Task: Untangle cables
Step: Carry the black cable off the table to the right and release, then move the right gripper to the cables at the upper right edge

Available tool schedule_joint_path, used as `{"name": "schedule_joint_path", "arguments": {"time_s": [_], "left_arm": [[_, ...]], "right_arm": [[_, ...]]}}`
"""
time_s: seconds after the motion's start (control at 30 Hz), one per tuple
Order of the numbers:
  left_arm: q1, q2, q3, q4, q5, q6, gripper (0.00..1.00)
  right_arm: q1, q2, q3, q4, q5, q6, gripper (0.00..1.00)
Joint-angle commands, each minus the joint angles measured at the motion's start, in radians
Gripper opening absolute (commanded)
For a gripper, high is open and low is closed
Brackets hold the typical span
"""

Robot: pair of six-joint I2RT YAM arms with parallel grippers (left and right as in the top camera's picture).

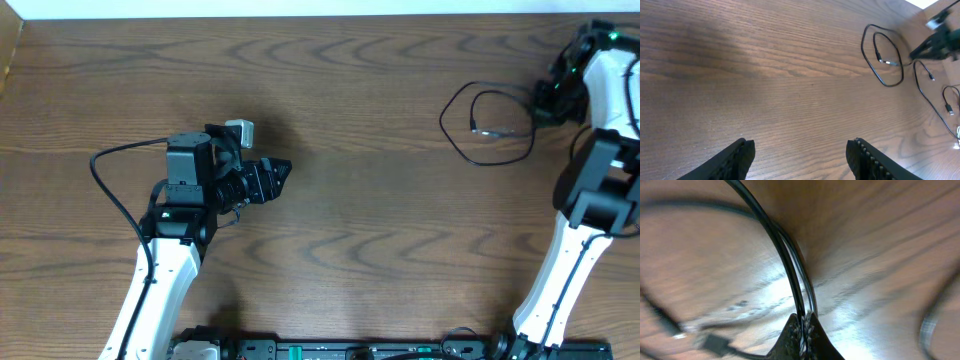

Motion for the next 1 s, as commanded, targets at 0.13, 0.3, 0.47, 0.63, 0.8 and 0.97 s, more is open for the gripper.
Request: {"name": "schedule_joint_path", "arguments": {"time_s": [0.13, 0.3, 0.47, 0.63, 0.8, 0.97], "left_arm": [[0.003, -0.007, -0.003, 0.003, -0.006, 0.017, 0.64], [0.003, -0.007, -0.003, 0.003, -0.006, 0.017, 0.64], [0.003, -0.007, -0.003, 0.003, -0.005, 0.017, 0.65], [0.003, -0.007, -0.003, 0.003, -0.005, 0.017, 0.65], [0.003, -0.007, -0.003, 0.003, -0.005, 0.017, 0.65], [0.003, -0.007, -0.003, 0.003, -0.005, 0.017, 0.65]], "right_arm": [[-0.066, -0.265, 0.036, 0.091, 0.117, 0.021, 0.01], [-0.152, -0.349, 0.037, 0.142, 0.209, 0.021, 0.01], [-0.327, -0.381, 0.054, 0.147, 0.214, 0.042, 0.01], [-0.508, -0.381, 0.056, 0.129, 0.111, 0.089, 0.01], [-0.612, -0.381, 0.056, 0.153, -0.048, 0.101, 0.01], [-0.582, -0.381, 0.056, 0.191, -0.046, 0.104, 0.01]]}}
